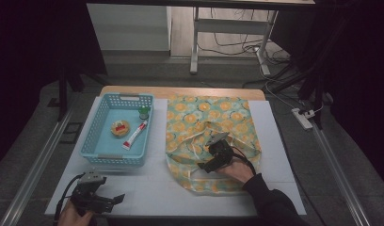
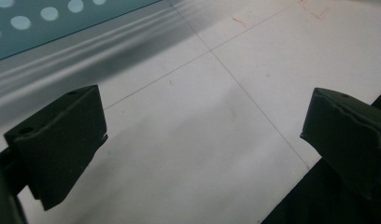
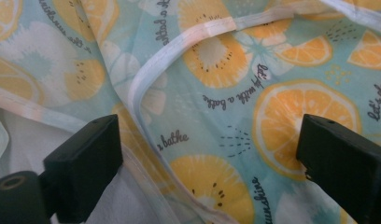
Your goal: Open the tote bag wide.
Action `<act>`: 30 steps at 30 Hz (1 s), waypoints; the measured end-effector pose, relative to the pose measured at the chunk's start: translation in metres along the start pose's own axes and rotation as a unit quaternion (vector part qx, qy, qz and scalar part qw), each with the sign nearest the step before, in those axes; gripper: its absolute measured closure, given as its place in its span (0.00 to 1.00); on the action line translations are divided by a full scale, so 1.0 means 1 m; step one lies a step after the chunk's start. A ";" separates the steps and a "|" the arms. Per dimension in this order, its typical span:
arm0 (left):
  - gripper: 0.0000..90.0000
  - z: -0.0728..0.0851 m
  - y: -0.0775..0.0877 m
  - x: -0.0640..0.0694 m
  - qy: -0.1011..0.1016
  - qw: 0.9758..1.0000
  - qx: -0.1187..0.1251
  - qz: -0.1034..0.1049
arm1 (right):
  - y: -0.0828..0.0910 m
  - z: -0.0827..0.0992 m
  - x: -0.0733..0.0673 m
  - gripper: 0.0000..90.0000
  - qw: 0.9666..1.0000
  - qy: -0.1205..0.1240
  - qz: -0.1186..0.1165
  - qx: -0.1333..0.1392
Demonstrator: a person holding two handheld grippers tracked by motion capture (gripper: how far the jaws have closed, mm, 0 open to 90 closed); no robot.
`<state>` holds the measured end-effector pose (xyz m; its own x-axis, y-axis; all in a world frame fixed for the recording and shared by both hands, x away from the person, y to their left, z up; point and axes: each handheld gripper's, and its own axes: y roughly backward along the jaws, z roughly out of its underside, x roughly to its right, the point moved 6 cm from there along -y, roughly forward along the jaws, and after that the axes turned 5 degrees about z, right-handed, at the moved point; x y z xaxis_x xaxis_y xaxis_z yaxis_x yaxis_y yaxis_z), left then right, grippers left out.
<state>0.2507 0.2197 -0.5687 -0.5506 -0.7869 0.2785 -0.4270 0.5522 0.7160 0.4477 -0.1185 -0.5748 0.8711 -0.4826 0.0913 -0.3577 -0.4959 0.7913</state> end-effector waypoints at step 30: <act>0.00 0.000 -0.001 0.000 0.001 1.000 -0.003 0.001 | 0.024 -0.009 0.016 1.00 0.999 -0.017 -0.044 0.018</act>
<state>0.2510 0.2194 -0.5692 -0.5501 -0.7865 0.2809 -0.4217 0.5519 0.7194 0.4559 -0.1314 -0.5493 0.8881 -0.4596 0.0022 -0.2930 -0.5624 0.7732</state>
